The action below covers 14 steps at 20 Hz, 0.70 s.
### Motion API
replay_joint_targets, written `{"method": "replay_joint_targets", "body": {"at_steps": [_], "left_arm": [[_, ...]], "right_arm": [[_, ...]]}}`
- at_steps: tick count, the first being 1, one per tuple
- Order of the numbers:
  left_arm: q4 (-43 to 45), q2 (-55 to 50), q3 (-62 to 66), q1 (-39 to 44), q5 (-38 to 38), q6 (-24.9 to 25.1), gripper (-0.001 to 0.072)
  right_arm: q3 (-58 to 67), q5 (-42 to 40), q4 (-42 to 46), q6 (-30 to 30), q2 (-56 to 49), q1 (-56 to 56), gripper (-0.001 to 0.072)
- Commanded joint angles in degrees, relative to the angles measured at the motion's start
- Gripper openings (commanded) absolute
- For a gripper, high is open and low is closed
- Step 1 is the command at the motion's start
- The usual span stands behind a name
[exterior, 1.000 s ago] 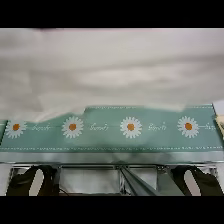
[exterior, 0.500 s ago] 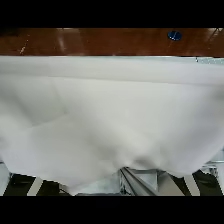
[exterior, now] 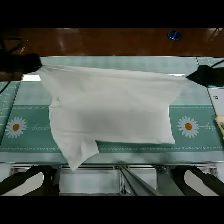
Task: Fold the shirts.
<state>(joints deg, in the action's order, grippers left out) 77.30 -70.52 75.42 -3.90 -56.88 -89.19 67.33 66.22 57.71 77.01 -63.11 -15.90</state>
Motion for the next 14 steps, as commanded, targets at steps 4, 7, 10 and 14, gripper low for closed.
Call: {"method": "replay_joint_targets", "body": {"at_steps": [4,7,10,14], "left_arm": [[-7.39,-28.44,17.4,0.02,1.57,-4.76,0.0024],[-12.66,-33.27,21.7,0.0,-2.56,-0.98,0.0024],[-13.05,-33.27,23.06,-0.48,-9.03,3.93,0.0024],[-10.73,-32.5,23.15,-1.9,-25.0,9.99,0.0024]], "right_arm": [[16.81,-3.54,-10.29,-0.46,-31.63,0.02,0.0021],[21.05,-0.87,-10.86,1.68,-37.11,0.02,0.0021],[21.18,2.64,-10.69,0.55,-36.85,-0.76,0.0021],[20.96,18.82,-2.36,-2.97,-35.58,-2.08,0.0022]]}}
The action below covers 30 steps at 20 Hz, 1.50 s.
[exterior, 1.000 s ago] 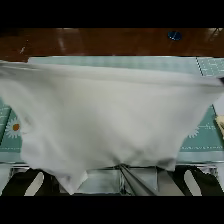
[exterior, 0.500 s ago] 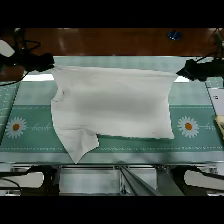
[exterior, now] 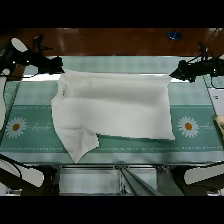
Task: Fold the shirts.
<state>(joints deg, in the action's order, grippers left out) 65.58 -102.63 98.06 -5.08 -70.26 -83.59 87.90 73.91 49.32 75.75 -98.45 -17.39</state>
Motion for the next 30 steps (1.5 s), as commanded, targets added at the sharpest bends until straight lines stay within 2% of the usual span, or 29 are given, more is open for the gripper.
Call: {"method": "replay_joint_targets", "body": {"at_steps": [1,3,7,10,11,12,13,14,18,20,22,24,26,28,30], "left_arm": [[2.69,-0.39,-1.05,-0.72,-13.14,3.74,0.0024],[3.19,-0.42,-5.79,-0.66,-13.46,3.41,0.0024],[3.17,-0.48,-12.96,0.15,-12.17,3.67,0.0024],[2.71,-0.46,-13.07,0.42,-12.94,3.63,0.0024],[2.51,-0.35,-12.87,0.42,-13.77,2.75,0.0042],[2.54,-0.35,-12.48,0.39,-15.3,1.84,0.0199],[2.54,-0.11,-12.22,0.39,-17.31,1.92,0.0485],[2.58,0.5,-12.26,0.33,-18.86,1.86,0.0506],[2.95,8.96,-14.99,-2.93,-20.15,2.58,0.0506],[2.23,15.8,-19.71,-7.98,-19.17,2.51,0.0506],[-0.5,24.3,-30.53,-14.32,-15.74,3.06,0.0506],[-4.74,32.61,-45.09,-21.33,-11.21,5.01,0.0506],[-6.16,37.27,-57.35,-28.7,-9.79,4.72,0.0506],[-6.32,38.25,-64.35,-33.73,-10.03,4.76,0.0506],[-6.38,38.27,-68.72,-34.49,-8.35,5.57,0.0506]], "right_arm": [[-0.52,12.87,9.73,-1.64,-0.24,-0.35,0.0021],[-3.15,12.83,13.44,-0.59,-0.24,-0.26,0.0022],[-8.02,9.4,13.16,-0.46,-0.26,0.28,0.0021],[-10.29,8.48,13.27,0.92,-0.24,1.2,0.0031],[-10.36,8.59,13.66,2.97,-0.24,1.53,0.0178],[-10.34,9.35,13.81,4.57,-0.11,1.51,0.0415],[-10.36,10.23,14.01,5.53,0.48,1.49,0.0407],[-10.36,10.91,14.88,6.54,1.66,1.29,0.0407],[-11.56,11.41,19.1,9.18,12.63,-1.51,0.0408],[-16.92,6.8,17.94,9.81,21.03,-4.59,0.0408],[-26.75,0.81,16.15,9.2,29.75,-7.58,0.0408],[-38.93,-3.74,9.9,4.68,37.68,-9.64,0.0408],[-49.44,-6.51,3.8,0.15,43.8,-9.77,0.0408],[-54.51,-7.28,1.92,-1.07,46.71,-9.77,0.0408],[-55.17,-6.43,0.83,-1.05,47.69,-9.77,0.0408]]}}
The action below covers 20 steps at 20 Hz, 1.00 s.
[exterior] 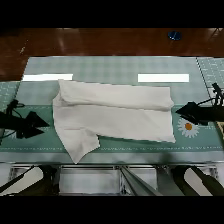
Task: Fold the shirts.
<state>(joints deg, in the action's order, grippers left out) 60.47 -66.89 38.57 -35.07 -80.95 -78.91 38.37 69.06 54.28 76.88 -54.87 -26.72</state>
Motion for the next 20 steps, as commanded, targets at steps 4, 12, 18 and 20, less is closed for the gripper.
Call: {"method": "replay_joint_targets", "body": {"at_steps": [4,12,18,20], "left_arm": [[-5.22,1.97,-12.72,3.19,8.24,0.87,0.0506],[-6.51,-2.21,-13.42,17.0,12.33,1.36,0.0506],[-6.56,-2.56,-12.04,21.81,11.15,1.36,0.0023],[-6.58,-2.38,-10.75,21.84,10.4,1.33,0.0023]], "right_arm": [[-5.62,-2.19,-7.54,-1.03,4.85,-0.44,0.0408],[-5.35,4.37,-4.0,-0.83,4.85,-18.67,0.0408],[-13.05,6.12,8.98,4.04,3.34,-22.03,0.0407],[-15.85,6.47,7.98,4.04,1.79,-22.03,0.0407]]}}
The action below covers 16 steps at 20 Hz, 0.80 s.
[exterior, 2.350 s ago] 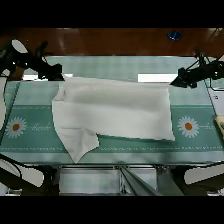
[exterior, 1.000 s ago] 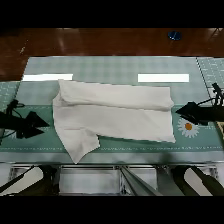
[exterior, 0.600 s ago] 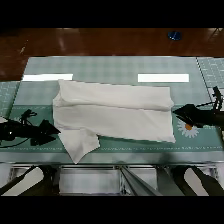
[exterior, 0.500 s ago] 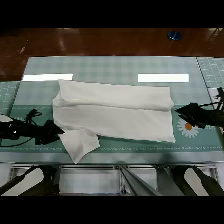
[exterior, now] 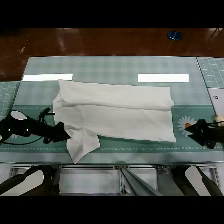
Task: Fold the shirts.
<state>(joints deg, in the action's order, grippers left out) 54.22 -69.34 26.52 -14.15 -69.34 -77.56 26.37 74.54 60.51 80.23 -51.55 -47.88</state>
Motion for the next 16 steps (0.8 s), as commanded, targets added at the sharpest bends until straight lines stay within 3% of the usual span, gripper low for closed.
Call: {"method": "replay_joint_targets", "body": {"at_steps": [1,8,12,16], "left_arm": [[-0.55,0.11,1.81,0.9,-1.36,-0.02,0.0023],[-1.81,0.11,2.32,0.96,-1.46,1.31,0.0023],[-2.45,0.11,2.32,0.96,-1.46,1.29,0.0023],[-3.56,0.11,2.34,1.01,-1.36,1.36,0.0024]], "right_arm": [[-4.55,0.94,0.26,0.15,-1.81,-0.61,0.0407],[-5.07,-0.5,1.2,0.42,-1.86,8.72,0.0407],[-5.07,-0.52,0.66,0.66,-7.21,9.14,0.0407],[-5.07,-5.86,-9.75,-2.16,-11.54,9.14,0.0404]]}}
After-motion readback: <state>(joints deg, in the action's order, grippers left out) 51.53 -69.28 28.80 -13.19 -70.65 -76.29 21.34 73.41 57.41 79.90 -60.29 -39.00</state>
